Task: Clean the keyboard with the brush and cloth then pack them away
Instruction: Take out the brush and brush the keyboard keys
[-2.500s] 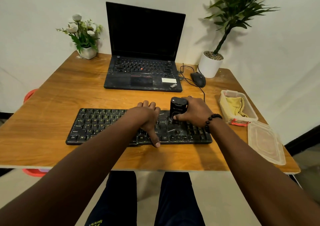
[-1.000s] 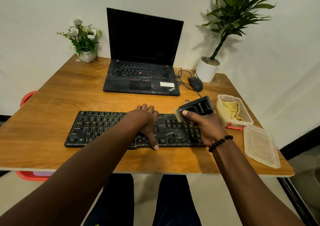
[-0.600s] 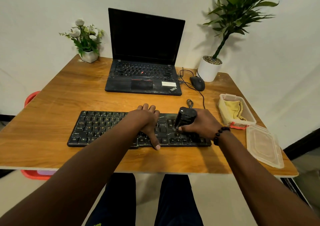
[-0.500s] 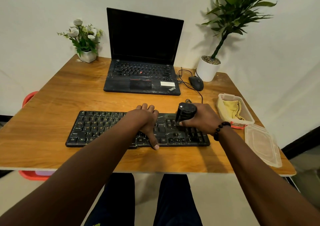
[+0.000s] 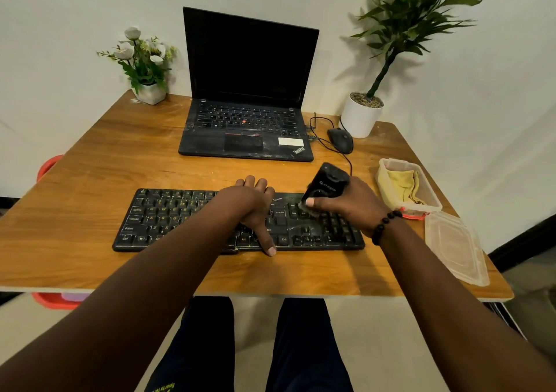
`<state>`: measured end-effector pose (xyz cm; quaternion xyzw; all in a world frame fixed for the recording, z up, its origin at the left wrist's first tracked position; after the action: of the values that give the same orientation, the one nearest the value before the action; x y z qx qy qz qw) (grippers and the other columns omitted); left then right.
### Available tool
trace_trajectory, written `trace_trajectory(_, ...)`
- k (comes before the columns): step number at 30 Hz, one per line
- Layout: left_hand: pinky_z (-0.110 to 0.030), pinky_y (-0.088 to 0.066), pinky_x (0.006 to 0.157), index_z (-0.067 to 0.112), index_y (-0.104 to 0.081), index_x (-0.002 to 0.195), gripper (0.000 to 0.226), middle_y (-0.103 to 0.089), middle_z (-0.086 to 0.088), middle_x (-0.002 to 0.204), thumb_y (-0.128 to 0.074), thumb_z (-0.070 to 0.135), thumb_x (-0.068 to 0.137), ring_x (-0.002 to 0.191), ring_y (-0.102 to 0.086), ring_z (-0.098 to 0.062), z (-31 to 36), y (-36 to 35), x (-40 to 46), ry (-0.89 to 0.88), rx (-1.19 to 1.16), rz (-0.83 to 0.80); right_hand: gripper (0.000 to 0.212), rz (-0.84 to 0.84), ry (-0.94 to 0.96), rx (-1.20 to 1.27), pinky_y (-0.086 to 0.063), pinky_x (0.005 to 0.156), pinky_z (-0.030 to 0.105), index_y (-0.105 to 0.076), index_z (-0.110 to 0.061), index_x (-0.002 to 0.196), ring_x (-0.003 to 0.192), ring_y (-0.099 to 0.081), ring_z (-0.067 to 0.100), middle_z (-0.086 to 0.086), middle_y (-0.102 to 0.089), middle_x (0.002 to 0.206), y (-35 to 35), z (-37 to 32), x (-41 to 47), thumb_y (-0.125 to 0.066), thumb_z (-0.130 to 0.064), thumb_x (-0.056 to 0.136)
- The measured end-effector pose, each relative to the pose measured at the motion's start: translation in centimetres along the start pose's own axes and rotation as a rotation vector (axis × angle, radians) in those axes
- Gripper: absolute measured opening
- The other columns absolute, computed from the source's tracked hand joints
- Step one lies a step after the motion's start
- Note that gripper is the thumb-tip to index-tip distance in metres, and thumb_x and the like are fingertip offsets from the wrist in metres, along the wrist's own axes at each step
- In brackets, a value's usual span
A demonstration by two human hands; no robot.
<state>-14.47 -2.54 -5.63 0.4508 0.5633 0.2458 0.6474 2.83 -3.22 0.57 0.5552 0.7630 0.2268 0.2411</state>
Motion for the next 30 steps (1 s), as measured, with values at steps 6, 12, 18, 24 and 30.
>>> trace_trajectory(6, -0.060, -0.024, 0.116, 0.015, -0.008, 0.156, 0.144, -0.009, -0.007, 0.160, -0.078, 0.080, 0.048, 0.146, -0.007, -0.037, 0.0, 0.0, 0.2, 0.000, 0.013, -0.013, 0.024, 0.174, -0.096, 0.936, -0.043, 0.042, 0.020, -0.062, -0.009, 0.105, 0.053, -0.051, 0.009, 0.002, -0.067, 0.084, 0.4, 2.3, -2.1, -0.068, -0.023, 0.087)
trace_trajectory(12, -0.060, -0.024, 0.116, 0.015, -0.008, 0.156, 0.144, -0.010, -0.007, 0.160, -0.077, 0.081, 0.048, 0.146, -0.007, -0.036, 0.0, -0.1, 0.1, 0.000, 0.018, -0.011, 0.012, 0.198, -0.218, 1.171, -0.046, 0.045, 0.017, -0.064, -0.009, 0.092, 0.055, -0.051, 0.007, 0.004, -0.067, 0.084, -1.0, 4.7, -2.8, -0.069, -0.015, 0.083)
trace_trajectory(18, -0.060, -0.023, 0.117, 0.015, -0.006, 0.156, 0.144, -0.006, -0.007, 0.161, -0.076, 0.081, 0.049, 0.146, -0.006, -0.037, 0.0, -0.1, 0.1, 0.002, 0.021, -0.014, 0.022, 0.253, -0.287, 1.200, -0.053, 0.053, 0.019, -0.063, -0.002, 0.100, 0.060, -0.056, 0.009, 0.002, -0.061, 0.075, -2.1, 5.6, -3.3, -0.071, -0.011, 0.081)
trace_trajectory(24, -0.060, -0.023, 0.117, 0.015, -0.007, 0.156, 0.144, -0.007, -0.008, 0.161, -0.076, 0.082, 0.049, 0.146, -0.007, -0.037, 0.0, -0.1, 0.1, 0.001, 0.026, -0.014, 0.025, 0.382, -0.158, 0.576, -0.053, 0.056, 0.028, -0.062, -0.016, 0.102, 0.057, -0.059, 0.013, 0.003, -0.068, 0.084, -0.8, 5.2, -3.6, -0.075, -0.017, 0.080)
trace_trajectory(30, -0.057, -0.021, 0.118, 0.013, -0.008, 0.156, 0.141, -0.008, -0.009, 0.160, -0.077, 0.080, 0.052, 0.145, -0.008, -0.036, 0.2, 0.0, -0.2, 0.000, 0.036, -0.006, 0.045, 0.443, -0.026, -0.020, -0.043, 0.056, 0.003, -0.058, -0.017, 0.118, 0.082, -0.058, 0.002, -0.009, -0.064, 0.097, -0.4, 3.0, -3.2, -0.076, -0.027, 0.078)
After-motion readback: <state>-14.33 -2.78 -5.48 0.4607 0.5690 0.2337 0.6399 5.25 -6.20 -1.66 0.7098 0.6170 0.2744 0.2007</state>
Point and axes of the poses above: each hand's wrist, its own x-axis towards the middle knuckle, its own y-axis out of the back of the hand, z = x × y, the point moved 8 cm from there along x, towards the middle knuckle
